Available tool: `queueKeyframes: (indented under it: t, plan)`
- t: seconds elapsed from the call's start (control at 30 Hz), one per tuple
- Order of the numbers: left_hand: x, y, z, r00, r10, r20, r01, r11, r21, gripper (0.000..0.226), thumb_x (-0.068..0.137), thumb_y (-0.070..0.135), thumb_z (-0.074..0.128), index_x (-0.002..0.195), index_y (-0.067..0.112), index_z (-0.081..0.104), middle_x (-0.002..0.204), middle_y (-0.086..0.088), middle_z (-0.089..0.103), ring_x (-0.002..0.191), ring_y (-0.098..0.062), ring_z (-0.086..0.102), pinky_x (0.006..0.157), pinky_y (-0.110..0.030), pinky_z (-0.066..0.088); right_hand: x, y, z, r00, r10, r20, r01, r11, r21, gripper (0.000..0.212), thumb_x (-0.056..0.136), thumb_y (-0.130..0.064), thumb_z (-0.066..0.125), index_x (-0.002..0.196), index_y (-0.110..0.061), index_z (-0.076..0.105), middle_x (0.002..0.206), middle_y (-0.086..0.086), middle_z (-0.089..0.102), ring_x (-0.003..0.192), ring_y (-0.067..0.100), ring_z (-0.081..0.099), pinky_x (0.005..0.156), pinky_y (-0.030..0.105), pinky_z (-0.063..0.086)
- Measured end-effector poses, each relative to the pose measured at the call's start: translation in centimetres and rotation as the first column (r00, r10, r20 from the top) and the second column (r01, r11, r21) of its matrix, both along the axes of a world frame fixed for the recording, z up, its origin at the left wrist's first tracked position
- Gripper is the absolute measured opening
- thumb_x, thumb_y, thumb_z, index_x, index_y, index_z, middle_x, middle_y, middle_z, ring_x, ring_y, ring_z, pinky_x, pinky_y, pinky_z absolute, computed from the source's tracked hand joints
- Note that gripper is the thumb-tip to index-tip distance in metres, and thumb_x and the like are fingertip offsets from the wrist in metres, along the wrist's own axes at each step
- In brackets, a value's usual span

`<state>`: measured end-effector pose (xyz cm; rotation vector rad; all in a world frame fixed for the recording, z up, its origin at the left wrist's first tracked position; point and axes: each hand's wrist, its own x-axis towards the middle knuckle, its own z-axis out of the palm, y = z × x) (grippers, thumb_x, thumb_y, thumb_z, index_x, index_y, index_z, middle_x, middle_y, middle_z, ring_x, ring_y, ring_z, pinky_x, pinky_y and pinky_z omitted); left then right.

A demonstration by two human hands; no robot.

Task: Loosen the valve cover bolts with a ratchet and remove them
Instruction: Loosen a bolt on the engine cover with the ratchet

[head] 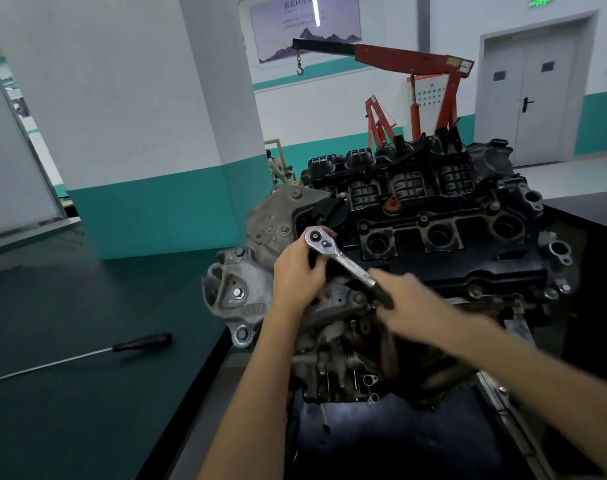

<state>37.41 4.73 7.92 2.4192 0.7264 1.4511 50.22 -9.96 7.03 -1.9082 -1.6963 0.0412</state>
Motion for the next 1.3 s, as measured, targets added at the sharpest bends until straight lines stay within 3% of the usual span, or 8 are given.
queueKeyframes:
  t: [0.1,0.2,0.43,0.6,0.8,0.97,1.13,1.3]
  plan:
    - [0.0,0.1,0.0,0.998,0.064,0.006,-0.064,0.998,0.01,0.014,0.094,0.014,0.058,0.103,0.009,0.067,0.084,-0.007,0.07,0.081,-0.03,0.062,0.065,-0.034,0.037,4.4,0.4,4.6,0.875,-0.083,0.477,0.095,0.995,-0.003,0.041,0.088,-0.019,0.058,0.126,-0.026,0.048,0.088,0.006,0.061,0.085,0.031,0.064,0.062,0.031,0.038]
    - [0.0,-0.3,0.0,0.995,0.093,0.025,-0.091,0.993,-0.069,0.015,0.095,0.01,0.056,0.096,0.004,0.069,0.084,-0.009,0.072,0.081,-0.029,0.064,0.069,-0.036,0.043,4.6,0.9,5.7,0.799,-0.121,0.589,0.086,0.992,0.088,0.036,0.088,-0.021,0.056,0.122,-0.027,0.048,0.087,0.006,0.063,0.087,0.031,0.065,0.062,0.031,0.034]
    - [0.4,0.0,0.0,0.984,0.176,0.033,-0.173,0.981,-0.086,0.01,0.087,0.003,0.056,0.086,0.001,0.066,0.079,-0.014,0.071,0.077,-0.034,0.065,0.068,-0.043,0.049,-5.9,0.3,-3.0,0.971,-0.039,-0.237,0.067,0.992,0.111,0.024,0.085,-0.014,0.056,0.103,-0.021,0.041,0.077,0.008,0.059,0.071,0.032,0.062,0.057,0.03,0.047]
    - [0.3,0.3,-0.6,0.987,0.123,0.1,-0.11,0.986,-0.124,0.018,0.086,0.008,0.065,0.084,0.025,0.07,0.08,0.005,0.072,0.074,-0.006,0.065,0.065,-0.018,0.046,-9.1,2.2,-4.8,0.915,-0.034,-0.401,0.098,0.985,0.141,0.031,0.085,-0.01,0.051,0.113,-0.016,0.041,0.086,0.016,0.062,0.081,0.04,0.062,0.067,0.041,0.05]
    - [0.2,0.4,-0.2,0.999,0.017,0.035,-0.017,1.0,0.001,0.022,0.087,0.018,0.054,0.101,0.026,0.069,0.079,0.005,0.069,0.065,-0.014,0.059,0.064,-0.033,0.047,0.3,0.2,0.0,1.0,0.009,0.027,-0.009,1.0,-0.011,0.033,0.082,-0.013,0.059,0.112,-0.024,0.05,0.088,0.011,0.061,0.08,0.035,0.063,0.066,0.035,0.049]
    - [0.2,-0.1,-0.1,0.997,0.082,0.015,-0.082,0.996,0.025,0.017,0.095,0.014,0.059,0.108,0.006,0.067,0.079,-0.011,0.07,0.076,-0.031,0.063,0.063,-0.03,0.034,5.3,0.6,5.8,0.834,-0.069,0.547,0.061,0.998,0.033,0.035,0.088,-0.02,0.057,0.122,-0.024,0.048,0.089,0.009,0.063,0.087,0.033,0.064,0.061,0.033,0.036]
    - [0.5,-0.1,-0.2,0.984,0.176,0.017,-0.174,0.982,-0.068,0.008,0.089,0.0,0.054,0.083,-0.001,0.059,0.077,-0.018,0.068,0.077,-0.04,0.061,0.062,-0.037,0.035,-1.4,-0.5,-0.7,0.998,-0.065,-0.005,0.065,0.995,0.07,0.022,0.084,-0.017,0.057,0.103,-0.022,0.046,0.078,0.004,0.053,0.082,0.038,0.061,0.066,0.037,0.044]
    - [0.5,0.5,-0.3,0.987,0.157,0.013,-0.155,0.983,-0.1,0.015,0.089,0.005,0.058,0.081,0.016,0.063,0.079,-0.002,0.07,0.074,-0.019,0.064,0.069,-0.033,0.048,-9.8,2.6,-4.5,0.899,-0.021,-0.437,0.103,0.981,0.165,0.033,0.085,-0.01,0.051,0.116,-0.014,0.041,0.089,0.018,0.064,0.083,0.041,0.062,0.07,0.046,0.053]
